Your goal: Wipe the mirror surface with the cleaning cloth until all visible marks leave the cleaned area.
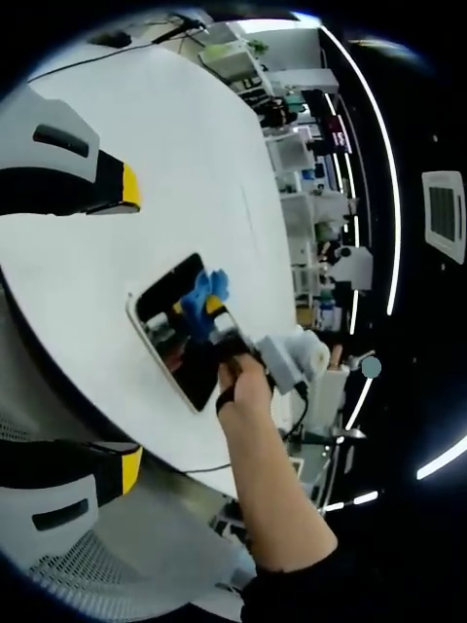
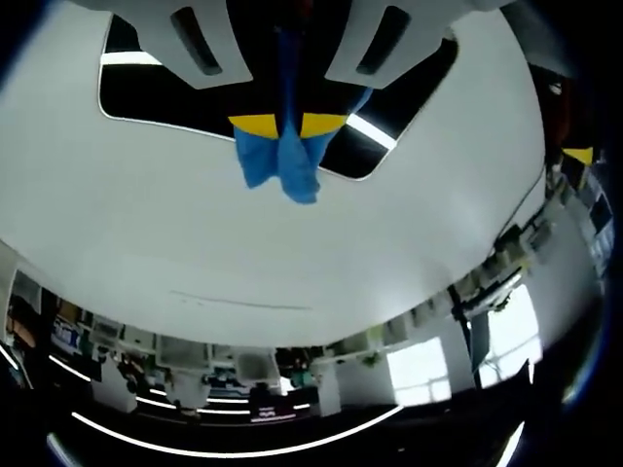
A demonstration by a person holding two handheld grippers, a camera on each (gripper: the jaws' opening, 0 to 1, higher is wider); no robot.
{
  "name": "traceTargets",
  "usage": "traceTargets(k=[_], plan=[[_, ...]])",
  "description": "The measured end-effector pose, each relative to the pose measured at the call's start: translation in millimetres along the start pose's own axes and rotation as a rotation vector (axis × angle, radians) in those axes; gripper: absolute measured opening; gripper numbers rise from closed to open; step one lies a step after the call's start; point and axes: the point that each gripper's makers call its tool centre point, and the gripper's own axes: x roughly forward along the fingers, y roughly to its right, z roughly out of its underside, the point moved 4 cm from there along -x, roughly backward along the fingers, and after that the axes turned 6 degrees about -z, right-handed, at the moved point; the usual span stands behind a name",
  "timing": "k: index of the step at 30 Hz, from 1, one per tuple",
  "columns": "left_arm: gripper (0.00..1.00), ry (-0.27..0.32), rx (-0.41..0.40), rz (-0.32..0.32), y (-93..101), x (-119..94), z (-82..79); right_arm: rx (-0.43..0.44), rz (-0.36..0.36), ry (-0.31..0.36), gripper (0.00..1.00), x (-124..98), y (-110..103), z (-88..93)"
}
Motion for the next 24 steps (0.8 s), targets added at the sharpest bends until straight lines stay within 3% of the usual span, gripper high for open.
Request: traceTargets(k=[24], plan=[[0.97,-0.022,-0.011,-0.012,-1.8,1,2.6,-0.041,-0.065,-0.019,0.01,24,-41,-12.4]])
